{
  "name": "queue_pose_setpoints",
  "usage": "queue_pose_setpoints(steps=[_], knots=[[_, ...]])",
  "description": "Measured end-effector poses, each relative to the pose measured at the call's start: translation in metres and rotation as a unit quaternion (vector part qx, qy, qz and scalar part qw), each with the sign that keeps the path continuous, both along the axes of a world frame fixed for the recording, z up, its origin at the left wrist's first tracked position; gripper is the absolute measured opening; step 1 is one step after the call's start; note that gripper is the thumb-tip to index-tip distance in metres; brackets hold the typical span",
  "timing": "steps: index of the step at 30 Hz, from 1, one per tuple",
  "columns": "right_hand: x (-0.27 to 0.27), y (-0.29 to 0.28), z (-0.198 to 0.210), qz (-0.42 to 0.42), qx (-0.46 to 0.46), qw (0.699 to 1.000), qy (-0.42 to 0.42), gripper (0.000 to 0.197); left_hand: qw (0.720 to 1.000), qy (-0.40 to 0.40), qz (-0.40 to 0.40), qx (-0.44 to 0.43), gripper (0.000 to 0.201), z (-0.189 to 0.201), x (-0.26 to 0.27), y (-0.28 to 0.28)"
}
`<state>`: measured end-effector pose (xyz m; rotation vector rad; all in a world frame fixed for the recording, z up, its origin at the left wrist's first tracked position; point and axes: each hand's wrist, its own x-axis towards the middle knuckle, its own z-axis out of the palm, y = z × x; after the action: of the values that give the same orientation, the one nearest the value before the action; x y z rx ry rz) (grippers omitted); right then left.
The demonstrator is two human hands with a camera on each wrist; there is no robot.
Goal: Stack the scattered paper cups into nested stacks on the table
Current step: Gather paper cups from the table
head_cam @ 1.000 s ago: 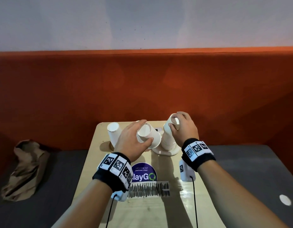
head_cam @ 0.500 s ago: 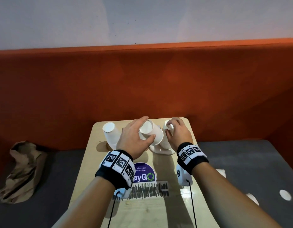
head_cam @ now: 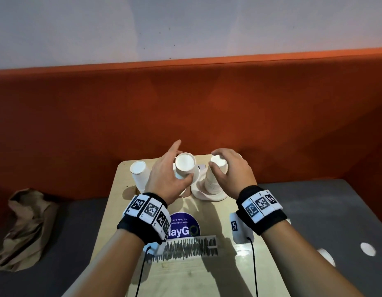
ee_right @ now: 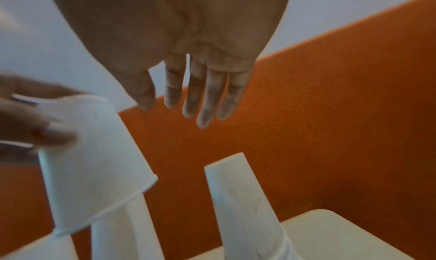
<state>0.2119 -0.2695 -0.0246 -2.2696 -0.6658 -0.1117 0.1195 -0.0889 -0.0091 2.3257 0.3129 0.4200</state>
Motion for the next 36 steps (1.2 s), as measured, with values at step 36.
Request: queue_pose_setpoints(steps=[36], knots=[[-0.055,0.19,0.012,0.044,-0.001,0.999,-0.028,0.026,0.977,0.212,0.011,-0.015,0.071,-0.051,-0.053,0.135]])
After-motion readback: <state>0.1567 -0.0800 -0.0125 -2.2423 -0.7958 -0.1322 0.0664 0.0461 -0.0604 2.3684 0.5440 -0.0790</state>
